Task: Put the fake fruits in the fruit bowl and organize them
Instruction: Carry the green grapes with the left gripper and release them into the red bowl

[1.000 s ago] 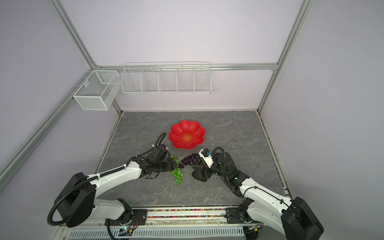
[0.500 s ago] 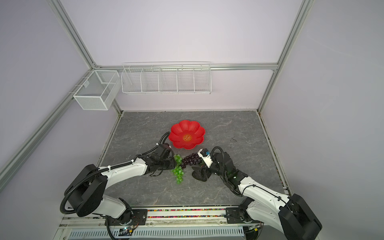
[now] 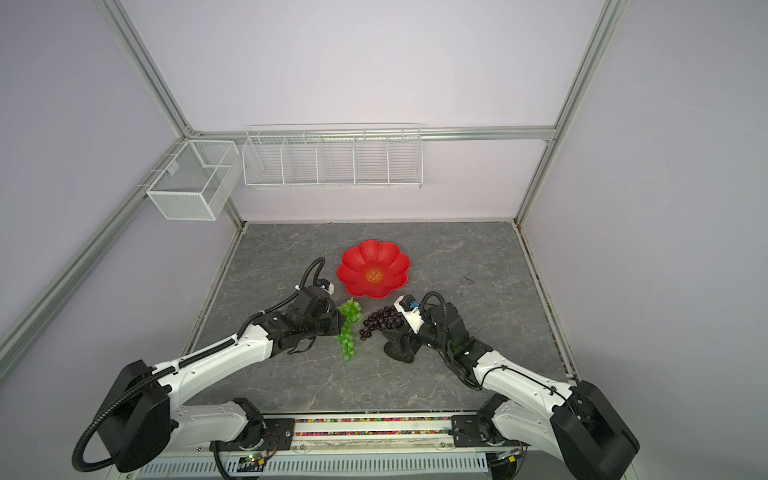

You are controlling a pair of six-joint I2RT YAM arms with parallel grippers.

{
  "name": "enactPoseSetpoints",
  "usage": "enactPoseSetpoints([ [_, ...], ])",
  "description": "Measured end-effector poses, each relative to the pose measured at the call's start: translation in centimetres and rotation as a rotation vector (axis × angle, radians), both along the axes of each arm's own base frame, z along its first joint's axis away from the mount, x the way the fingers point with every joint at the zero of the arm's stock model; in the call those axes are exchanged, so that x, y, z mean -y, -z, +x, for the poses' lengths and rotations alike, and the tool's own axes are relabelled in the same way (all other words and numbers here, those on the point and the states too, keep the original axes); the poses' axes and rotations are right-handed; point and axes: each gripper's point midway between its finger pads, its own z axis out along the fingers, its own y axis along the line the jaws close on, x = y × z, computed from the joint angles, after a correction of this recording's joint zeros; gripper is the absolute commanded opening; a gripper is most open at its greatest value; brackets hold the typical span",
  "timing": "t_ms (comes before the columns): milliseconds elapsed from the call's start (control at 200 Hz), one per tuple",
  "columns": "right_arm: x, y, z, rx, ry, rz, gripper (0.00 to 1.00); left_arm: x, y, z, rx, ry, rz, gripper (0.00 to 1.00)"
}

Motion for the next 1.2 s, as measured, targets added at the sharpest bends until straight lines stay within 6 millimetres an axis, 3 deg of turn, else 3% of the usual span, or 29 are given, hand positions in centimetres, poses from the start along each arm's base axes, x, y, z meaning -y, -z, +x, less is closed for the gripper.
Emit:
enactPoseSetpoints([
  [145, 1.0, -0.1, 1.4, -0.009, 0.090, 0.010, 0.89, 0.4, -3.7, 0.8, 0.072, 0.011, -0.038, 0.16],
  [375, 3.1, -1.3, 3.6, -0.010, 0.202, 0.067, 0.88, 1.6, -11.6, 5.6, 0.221, -0.007, -0.102, 0.14],
  [545, 3.4, -1.9, 3.9, -0.005, 0.220, 0.091, 0.88, 3.6, -13.5, 10.3, 0.256, -0.002, -0.076, 0.14],
  [675, 3.4, -2.0, 3.9, -0.003, 0.223, 0.097, 0.88, 5.4, -11.9, 14.1, 0.236, 0.003, -0.030, 0.14],
  [900, 3.5, -2.5, 3.8, 0.009, 0.226, 0.115, 0.89, 7.1, -5.7, 18.3, 0.132, 0.018, 0.139, 0.14],
  [1200, 3.7, -2.6, 3.9, 0.008, 0.231, 0.119, 0.89, 8.8, -0.6, 21.5, 0.062, 0.066, 0.256, 0.20],
])
